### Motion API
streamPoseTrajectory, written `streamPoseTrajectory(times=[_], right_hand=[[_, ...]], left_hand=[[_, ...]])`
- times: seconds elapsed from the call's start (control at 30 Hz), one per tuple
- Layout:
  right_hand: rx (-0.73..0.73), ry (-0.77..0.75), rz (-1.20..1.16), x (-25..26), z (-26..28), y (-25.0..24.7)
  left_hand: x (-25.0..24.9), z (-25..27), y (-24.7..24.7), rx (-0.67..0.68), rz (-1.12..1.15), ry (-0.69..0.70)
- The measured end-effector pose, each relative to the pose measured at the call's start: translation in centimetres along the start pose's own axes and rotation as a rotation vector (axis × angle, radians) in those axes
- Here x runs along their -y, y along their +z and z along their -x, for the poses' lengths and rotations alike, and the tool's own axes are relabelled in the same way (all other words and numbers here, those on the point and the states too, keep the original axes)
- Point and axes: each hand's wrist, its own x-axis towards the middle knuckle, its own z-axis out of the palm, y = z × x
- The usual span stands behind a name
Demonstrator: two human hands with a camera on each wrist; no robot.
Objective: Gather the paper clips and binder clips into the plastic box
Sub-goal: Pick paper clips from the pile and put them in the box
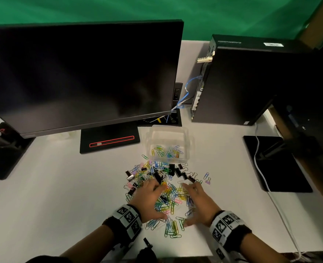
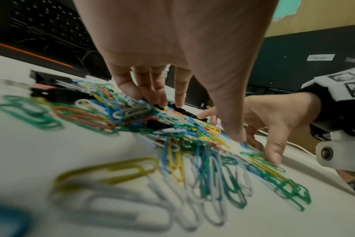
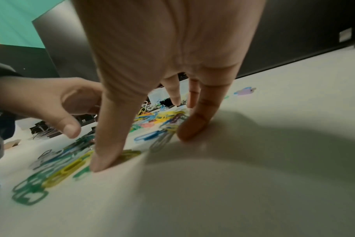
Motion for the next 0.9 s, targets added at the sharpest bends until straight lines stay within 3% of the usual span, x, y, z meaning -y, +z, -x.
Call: streamPoseTrajectory(times=[0.17, 0.37, 0.6, 0.9], right_hand=[[-0.083, -0.024, -0.127, 0.7, -1.4, 0.6], [-0.164, -0.061, -0.116, 0.6, -2.2, 0.6], [-0.182, -0.043, -0.154, -0.5, -2.2, -0.7], [-0.204, -0.014, -0.16, -1.0, -3.0, -2.1]], left_hand=[[-1.5, -1.9, 0.3, -0.03, -0.054, -0.023], [-1.9, -3.1, -0.2, 0.004, -0.076, -0.008], [-1.6, -3.9, -0.9, 0.033, 0.002, -0.024], [-0.2, -4.3, -2.7, -0.096, 0.454, -0.168]])
